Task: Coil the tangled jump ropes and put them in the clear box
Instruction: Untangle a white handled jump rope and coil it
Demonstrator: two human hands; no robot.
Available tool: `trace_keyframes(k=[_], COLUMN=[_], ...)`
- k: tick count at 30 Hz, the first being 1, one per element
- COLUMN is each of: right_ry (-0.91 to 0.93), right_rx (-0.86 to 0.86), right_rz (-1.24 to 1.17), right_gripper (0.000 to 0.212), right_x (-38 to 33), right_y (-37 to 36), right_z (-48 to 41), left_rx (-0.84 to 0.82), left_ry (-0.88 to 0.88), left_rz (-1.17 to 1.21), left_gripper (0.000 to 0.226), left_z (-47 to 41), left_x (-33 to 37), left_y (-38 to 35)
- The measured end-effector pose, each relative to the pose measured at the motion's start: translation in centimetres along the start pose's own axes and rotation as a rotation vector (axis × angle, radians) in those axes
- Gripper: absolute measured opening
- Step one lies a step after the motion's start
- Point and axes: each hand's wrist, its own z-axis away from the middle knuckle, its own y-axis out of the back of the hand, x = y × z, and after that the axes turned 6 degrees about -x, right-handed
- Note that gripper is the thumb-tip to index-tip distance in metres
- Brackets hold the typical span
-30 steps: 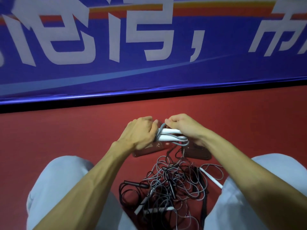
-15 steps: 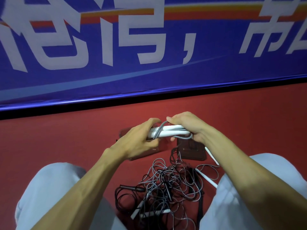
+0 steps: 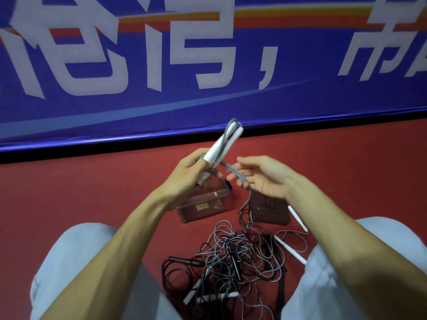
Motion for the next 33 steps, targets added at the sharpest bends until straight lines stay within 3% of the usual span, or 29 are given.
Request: trace_keyframes(k=[2,7,10,13,17,21,23,27,33], right_ry=[-0.018,-0.158,-0.179,-0.168,0.064,0.302,0.385,0.534,0.673], right_rx=[-0.049,-0.112,-0.048,-0.017,-0.060,-0.029,0.011,0.066,0.170], right_rz=[0.274,0.882,1.013,1.302,1.314,1.513,1.620,1.614,1.575], right_gripper=[0.020,0.002,0.003,0.021,0.022,0.020,0.019,0.028,0.016], right_x=[0.5,1.8,2.1,1.7,1.5,1.2,1.0,0.6,0.7], right_y=[-0.5,-1.0,-0.8,-0.4,0.0,-0.1,-0.4,-0.6,-0.3], right_z=[-0.1,-0.4,-0.5,0.1,1.0,1.7,2.2,2.7,2.7], left_rx=[0.038,0.071,0.094,0.158,0.139,-0.094,-0.187,-0.271,-0.233], left_ry=[0.020,0.064,0.061,0.054,0.085,0.118,0.120,0.126,0.091], left_rz=[-0.040,-0.161,-0.212,-0.243,-0.512,-0.858,-0.852,-0.882,-0.889], left_gripper=[0.021,0.019,0.010,0.007,0.013,0.022,0.021,0.024,0.023], left_z=[-0.4,-1.1,-1.5,-1.9,-2.3,-1.9,-1.6,-1.4,-1.2], left_x=[-0.7,-2.1,-2.8,-3.3,-4.3,-4.6,-4.6,-5.0,-4.8], left_y=[0.3,0.8,1.3,2.2,3.7,3.6,3.1,2.6,1.0])
